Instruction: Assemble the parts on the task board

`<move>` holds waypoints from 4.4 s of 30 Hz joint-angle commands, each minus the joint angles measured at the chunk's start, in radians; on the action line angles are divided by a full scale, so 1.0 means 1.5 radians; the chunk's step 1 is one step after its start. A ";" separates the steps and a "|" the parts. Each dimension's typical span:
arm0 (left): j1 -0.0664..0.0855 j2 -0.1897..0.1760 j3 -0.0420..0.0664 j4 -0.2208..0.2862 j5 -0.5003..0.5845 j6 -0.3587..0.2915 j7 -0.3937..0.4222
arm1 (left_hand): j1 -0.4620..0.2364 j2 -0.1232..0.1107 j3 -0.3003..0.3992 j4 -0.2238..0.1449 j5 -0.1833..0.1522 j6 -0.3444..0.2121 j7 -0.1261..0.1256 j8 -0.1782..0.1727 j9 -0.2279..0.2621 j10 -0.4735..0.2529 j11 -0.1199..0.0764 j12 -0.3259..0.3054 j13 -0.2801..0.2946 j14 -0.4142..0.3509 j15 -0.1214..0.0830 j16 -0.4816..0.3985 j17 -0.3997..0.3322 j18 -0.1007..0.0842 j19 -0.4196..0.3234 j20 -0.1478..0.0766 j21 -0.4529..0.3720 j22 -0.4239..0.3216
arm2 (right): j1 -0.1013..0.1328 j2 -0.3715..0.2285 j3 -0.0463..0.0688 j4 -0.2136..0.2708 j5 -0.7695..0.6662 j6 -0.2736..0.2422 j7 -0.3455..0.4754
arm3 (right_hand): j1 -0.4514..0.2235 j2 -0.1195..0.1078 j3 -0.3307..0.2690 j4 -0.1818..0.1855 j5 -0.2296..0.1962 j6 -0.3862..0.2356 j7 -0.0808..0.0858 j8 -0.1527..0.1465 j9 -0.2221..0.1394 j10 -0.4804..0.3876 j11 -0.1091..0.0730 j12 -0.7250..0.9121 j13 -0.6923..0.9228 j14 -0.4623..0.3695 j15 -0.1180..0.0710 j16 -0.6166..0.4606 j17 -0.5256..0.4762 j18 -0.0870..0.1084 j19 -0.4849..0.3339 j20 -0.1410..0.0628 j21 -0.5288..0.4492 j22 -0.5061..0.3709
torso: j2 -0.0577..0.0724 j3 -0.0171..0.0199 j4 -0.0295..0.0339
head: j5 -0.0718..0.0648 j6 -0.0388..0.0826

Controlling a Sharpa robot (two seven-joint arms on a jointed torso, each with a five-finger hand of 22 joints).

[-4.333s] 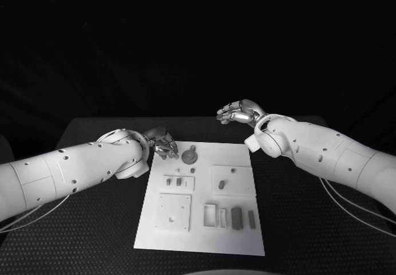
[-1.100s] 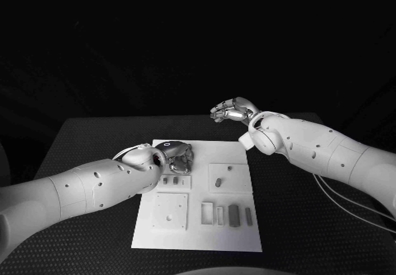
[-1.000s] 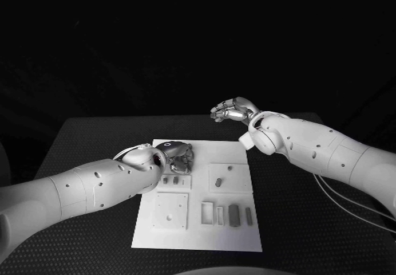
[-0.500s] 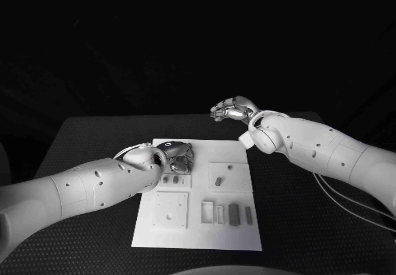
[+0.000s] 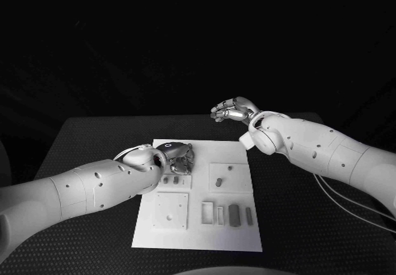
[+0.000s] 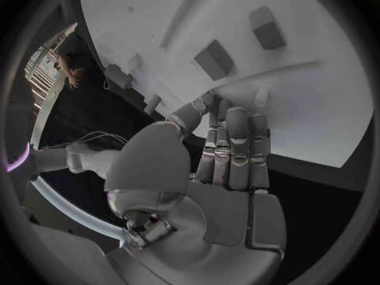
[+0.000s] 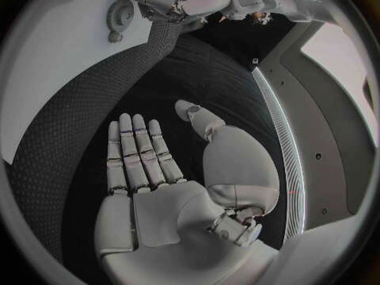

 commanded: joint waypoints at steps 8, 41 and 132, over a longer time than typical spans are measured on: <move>-0.003 -0.011 0.000 0.014 0.046 -0.066 0.029 | 0.000 0.011 0.010 -0.001 0.004 0.008 -0.003 0.004 0.001 0.011 -0.001 0.001 0.000 0.013 -0.002 0.011 0.004 0.005 0.010 -0.070 0.007 -0.002 | 0.000 0.001 0.000 -0.002 -0.001 0.007 0.004 | -0.002 0.004 -0.001 -0.001 0.004 -0.004 0.017 0.003 -0.001 0.005 0.001 -0.004 0.001 -0.004 0.001 0.004 -0.001 -0.011 0.003 -0.004 -0.004 0.001 | 0.000 -0.0001 -0.0007 | -0.002 0.002; 0.018 -0.121 0.033 0.089 0.117 -0.008 0.020 | -0.003 0.009 0.017 -0.001 0.014 0.010 -0.004 0.006 0.003 0.018 -0.002 -0.004 -0.001 0.011 -0.003 0.015 0.005 0.003 0.009 -0.071 0.008 -0.006 | 0.000 -0.007 0.000 0.000 -0.001 0.008 0.003 | -0.002 0.003 -0.001 -0.001 0.004 -0.004 0.017 0.004 -0.001 0.005 0.001 -0.005 0.001 -0.004 0.001 0.005 -0.001 -0.011 0.004 -0.004 -0.005 0.002 | -0.001 -0.0013 0.0039 | 0.008 0.010; -0.003 -0.076 0.019 0.033 0.052 0.100 -0.033 | 0.002 0.010 0.018 -0.002 0.013 0.010 -0.004 0.007 0.004 0.023 -0.003 -0.012 -0.001 0.016 -0.004 0.027 0.009 0.003 0.011 -0.074 0.012 -0.009 | 0.000 -0.006 0.000 0.004 -0.001 0.009 0.002 | -0.001 0.003 -0.001 -0.002 0.004 -0.005 0.017 0.004 -0.003 0.006 0.001 -0.007 0.001 -0.005 0.002 0.005 -0.003 -0.011 0.004 -0.004 -0.009 0.005 | -0.001 -0.0001 0.0023 | 0.001 0.002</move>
